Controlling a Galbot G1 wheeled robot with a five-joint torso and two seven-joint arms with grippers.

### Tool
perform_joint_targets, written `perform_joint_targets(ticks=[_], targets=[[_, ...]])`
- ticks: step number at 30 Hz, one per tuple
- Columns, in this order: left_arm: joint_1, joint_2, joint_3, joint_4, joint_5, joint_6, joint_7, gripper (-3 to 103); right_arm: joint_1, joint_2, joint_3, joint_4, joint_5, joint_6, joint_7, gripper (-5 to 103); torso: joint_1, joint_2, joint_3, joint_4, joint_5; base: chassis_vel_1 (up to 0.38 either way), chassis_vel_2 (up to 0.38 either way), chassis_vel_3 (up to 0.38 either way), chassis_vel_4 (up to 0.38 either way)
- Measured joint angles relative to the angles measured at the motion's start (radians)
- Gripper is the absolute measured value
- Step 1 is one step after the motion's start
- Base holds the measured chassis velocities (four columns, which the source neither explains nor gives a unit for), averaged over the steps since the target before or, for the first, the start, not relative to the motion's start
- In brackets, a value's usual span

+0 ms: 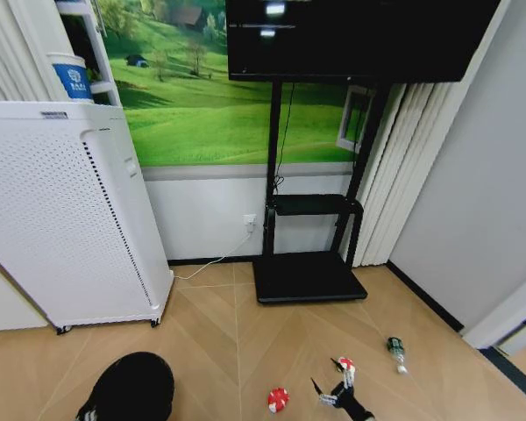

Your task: Pick up the trash bin and place the garbage on the floor into it.

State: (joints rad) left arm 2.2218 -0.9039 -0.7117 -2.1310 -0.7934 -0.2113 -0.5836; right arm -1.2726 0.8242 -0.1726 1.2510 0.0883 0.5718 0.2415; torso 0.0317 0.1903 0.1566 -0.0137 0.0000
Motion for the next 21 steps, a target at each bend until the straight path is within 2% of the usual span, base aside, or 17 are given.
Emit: perform_joint_targets(ticks=[5,6,8,10,16,21], targets=[[0.024,-0.004,-0.016,-0.022,0.003,0.000,-0.001,7,0.072,-0.018,-0.100,-0.061,-0.015,0.018,-0.022,100,0.000,0.000,0.000,0.0003,0.0000,0.000,0.000,0.000,0.000],[0.029,-0.010,-0.022,-0.029,0.003,0.000,-0.002,7,0.117,-0.028,-0.162,-0.099,-0.027,0.026,-0.027,100,0.000,0.000,0.000,0.0002,0.0000,0.000,0.000,0.000,0.000],[0.031,-0.014,-0.024,-0.030,0.003,0.000,-0.002,7,0.141,-0.029,-0.193,-0.120,-0.031,0.030,-0.029,100,0.000,0.000,0.000,0.0001,0.0000,0.000,0.000,0.000,0.000],[0.039,-0.024,-0.027,-0.025,0.003,-0.005,0.003,7,0.215,-0.018,-0.274,-0.188,-0.036,0.038,-0.037,100,0.000,0.000,0.000,0.0002,-0.0002,0.000,0.000,0.000,0.000],[0.085,-0.033,-0.050,-0.025,0.004,-0.014,0.015,7,0.286,0.030,-0.368,-0.278,-0.044,0.045,-0.049,100,0.000,0.000,0.000,0.0004,0.0000,0.000,0.000,0.000,0.000],[0.115,-0.022,-0.070,-0.023,-0.001,-0.019,0.021,7,0.303,0.060,-0.402,-0.318,-0.055,0.047,-0.056,100,0.000,0.000,0.000,0.0003,0.0002,0.000,0.000,0.000,0.000]])
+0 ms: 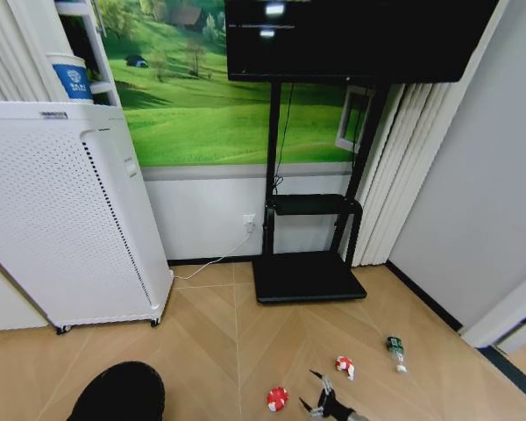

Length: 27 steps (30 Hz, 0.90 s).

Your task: Pick up the trash bin and place the garbage on the floor into it.

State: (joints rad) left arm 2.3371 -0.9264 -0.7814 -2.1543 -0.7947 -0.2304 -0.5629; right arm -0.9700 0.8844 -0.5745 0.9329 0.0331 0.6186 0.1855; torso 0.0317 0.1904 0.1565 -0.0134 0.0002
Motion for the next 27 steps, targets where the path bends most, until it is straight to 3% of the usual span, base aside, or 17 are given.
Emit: perform_joint_targets(ticks=[13,21,27], targets=[[-0.051,0.019,0.029,0.028,-0.023,0.014,-0.025,7,0.050,0.080,-0.062,-0.179,0.015,0.048,-0.099,100,0.000,0.000,0.000,0.0000,-0.0004,0.000,0.000,0.000,0.000],[-0.085,0.033,0.047,0.031,-0.041,0.026,-0.046,7,0.080,0.106,-0.063,-0.185,-0.092,0.015,-0.069,100,0.000,0.000,0.000,0.0001,-0.0002,0.000,0.000,0.000,0.000],[-0.102,0.039,0.062,0.034,-0.047,0.029,-0.053,7,0.085,0.110,-0.082,-0.176,-0.106,0.013,-0.064,100,0.000,0.000,0.000,0.0000,-0.0002,0.000,0.000,0.000,0.000]])
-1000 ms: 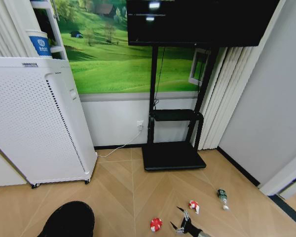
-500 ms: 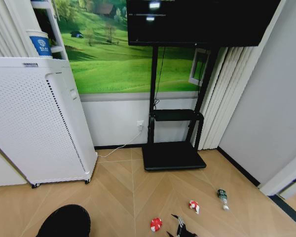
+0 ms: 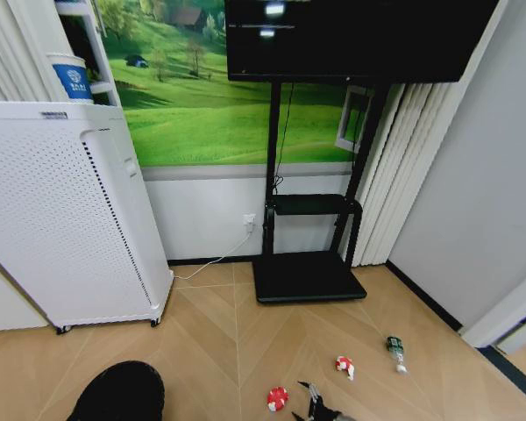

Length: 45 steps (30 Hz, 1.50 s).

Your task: Pick up the trash bin and place the garbage on the floor into it.

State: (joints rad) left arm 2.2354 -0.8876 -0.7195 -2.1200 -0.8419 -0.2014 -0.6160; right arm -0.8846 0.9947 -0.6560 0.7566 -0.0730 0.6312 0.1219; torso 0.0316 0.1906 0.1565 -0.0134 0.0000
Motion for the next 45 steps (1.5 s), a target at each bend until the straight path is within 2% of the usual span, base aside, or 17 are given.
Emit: perform_joint_targets(ticks=[29,32,34,37,39,44,45], targets=[[-0.020,-0.019,0.037,0.000,0.013,-0.001,-0.003,7,0.031,0.064,-0.022,-0.060,-0.021,0.006,-0.023,100,0.000,0.000,0.000,0.0000,0.0000,0.000,0.000,0.000,0.000],[-0.024,-0.018,0.043,-0.002,0.012,-0.002,-0.003,7,0.043,0.084,-0.026,-0.088,-0.019,0.014,-0.034,87,0.000,0.000,0.000,-0.0002,-0.0001,0.000,0.000,0.000,0.000],[-0.024,-0.018,0.043,-0.002,0.012,-0.002,-0.003,7,0.043,0.084,-0.026,-0.088,-0.019,0.014,-0.034,87,0.000,0.000,0.000,-0.0002,-0.0001,0.000,0.000,0.000,0.000],[-0.031,-0.018,0.051,-0.002,0.010,-0.002,-0.003,7,0.061,0.104,-0.032,-0.115,-0.007,0.021,-0.054,78,0.000,0.000,0.000,0.0001,-0.0002,0.000,0.000,0.000,0.000],[-0.033,-0.019,0.053,-0.002,0.010,-0.002,-0.004,7,0.064,0.110,-0.034,-0.122,-0.005,0.023,-0.057,78,0.000,0.000,0.000,0.0000,-0.0003,0.000,0.000,0.000,0.000],[-0.041,-0.018,0.061,0.004,0.008,-0.002,-0.004,7,0.071,0.153,-0.028,-0.164,-0.013,0.034,-0.066,51,0.000,0.000,0.000,0.0000,0.0000,0.000,0.000,0.000,0.000],[-0.041,-0.018,0.061,0.004,0.008,-0.002,-0.004,7,0.071,0.153,-0.028,-0.164,-0.013,0.034,-0.066,51,0.000,0.000,0.000,0.0000,0.0000,0.000,0.000,0.000,0.000]])
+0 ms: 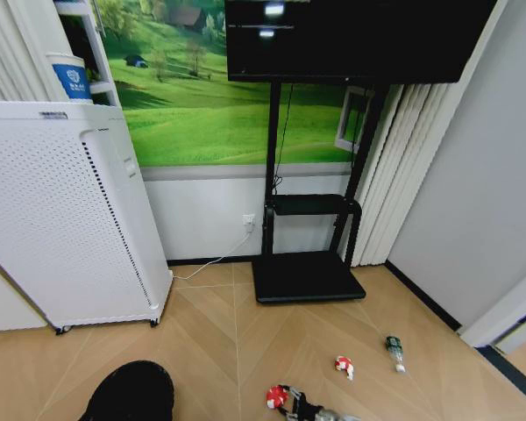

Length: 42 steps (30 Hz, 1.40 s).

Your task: Pick up the trash bin and place the garbage on the floor into it.

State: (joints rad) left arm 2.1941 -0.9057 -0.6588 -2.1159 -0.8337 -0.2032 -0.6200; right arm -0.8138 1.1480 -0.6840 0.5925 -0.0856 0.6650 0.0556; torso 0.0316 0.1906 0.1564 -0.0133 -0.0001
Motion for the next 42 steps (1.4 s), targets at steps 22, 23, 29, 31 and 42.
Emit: perform_joint_targets(ticks=[22,23,29,31,42], targets=[[-0.157,0.262,-0.017,-0.008,-0.185,0.082,-0.129,7,0.008,-0.173,0.121,0.154,0.009,0.056,0.010,32,0.000,0.000,0.000,0.0001,0.0000,0.000,0.000,0.000,0.000],[-0.186,0.293,-0.001,0.005,-0.206,0.091,-0.138,7,0.011,-0.181,0.138,0.168,0.014,0.058,0.011,32,0.000,0.000,0.000,0.0001,-0.0003,0.000,0.000,0.000,0.000],[-0.355,0.436,0.108,0.042,-0.296,0.128,-0.157,7,-0.001,-0.194,0.239,0.231,0.035,0.069,0.013,32,0.000,0.000,0.000,0.0001,0.0002,0.000,0.000,0.000,0.000],[-0.461,0.483,0.185,0.053,-0.313,0.139,-0.162,7,-0.015,-0.197,0.265,0.271,0.040,0.064,0.014,32,0.000,0.000,0.000,0.0000,-0.0001,0.000,0.000,0.000,0.000],[-0.782,0.559,0.509,0.035,-0.384,0.175,-0.206,7,-0.054,-0.222,0.325,0.457,0.053,0.017,0.050,32,0.000,0.000,0.000,0.0002,0.0000,0.000,0.000,0.000,0.000]])
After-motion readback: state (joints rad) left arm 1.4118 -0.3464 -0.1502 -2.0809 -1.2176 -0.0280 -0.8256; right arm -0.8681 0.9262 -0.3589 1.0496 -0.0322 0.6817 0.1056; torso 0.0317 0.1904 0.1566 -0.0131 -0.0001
